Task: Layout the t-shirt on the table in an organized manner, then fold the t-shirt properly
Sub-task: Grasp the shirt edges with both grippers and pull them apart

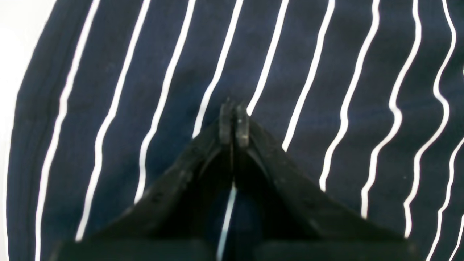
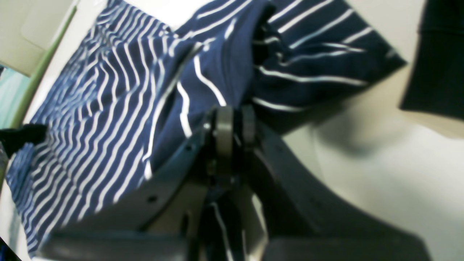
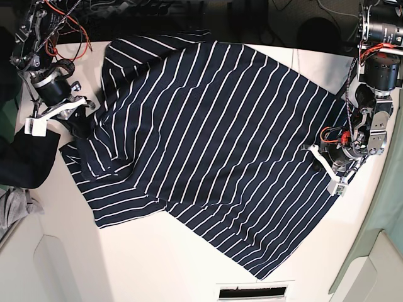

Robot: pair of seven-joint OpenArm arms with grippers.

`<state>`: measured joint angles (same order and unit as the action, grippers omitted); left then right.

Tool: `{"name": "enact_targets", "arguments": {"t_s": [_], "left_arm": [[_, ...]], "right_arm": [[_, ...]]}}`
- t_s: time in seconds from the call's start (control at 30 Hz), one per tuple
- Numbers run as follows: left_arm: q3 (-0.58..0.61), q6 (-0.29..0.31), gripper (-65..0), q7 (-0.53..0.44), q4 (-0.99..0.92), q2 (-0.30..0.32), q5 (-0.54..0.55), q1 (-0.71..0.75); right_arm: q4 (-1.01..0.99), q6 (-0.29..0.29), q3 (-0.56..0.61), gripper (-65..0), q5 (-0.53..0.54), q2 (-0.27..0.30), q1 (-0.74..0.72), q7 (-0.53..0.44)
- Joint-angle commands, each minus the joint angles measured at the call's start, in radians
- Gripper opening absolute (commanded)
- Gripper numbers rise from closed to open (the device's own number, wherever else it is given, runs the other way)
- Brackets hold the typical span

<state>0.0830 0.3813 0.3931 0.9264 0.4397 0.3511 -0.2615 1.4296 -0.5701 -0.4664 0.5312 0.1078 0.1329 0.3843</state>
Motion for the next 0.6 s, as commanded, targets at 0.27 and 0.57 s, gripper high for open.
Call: {"name": "enact_targets", "arguments": {"t_s": [0.27, 0.57], "left_arm": [[-0.005, -0.004, -65.0, 0.019, 0.006, 0.013, -0.035, -0.021], [-0.005, -0.004, -65.0, 0.031, 0.007, 0.016, -0.034, -0.026]], "right_arm": [[0.018, -0.01, -0.022, -65.0, 0.11, 0.008, 0.115, 0.008], [0.089, -0.01, -0.167, -38.8, 0.214, 0.008, 0.1, 0.032]]}}
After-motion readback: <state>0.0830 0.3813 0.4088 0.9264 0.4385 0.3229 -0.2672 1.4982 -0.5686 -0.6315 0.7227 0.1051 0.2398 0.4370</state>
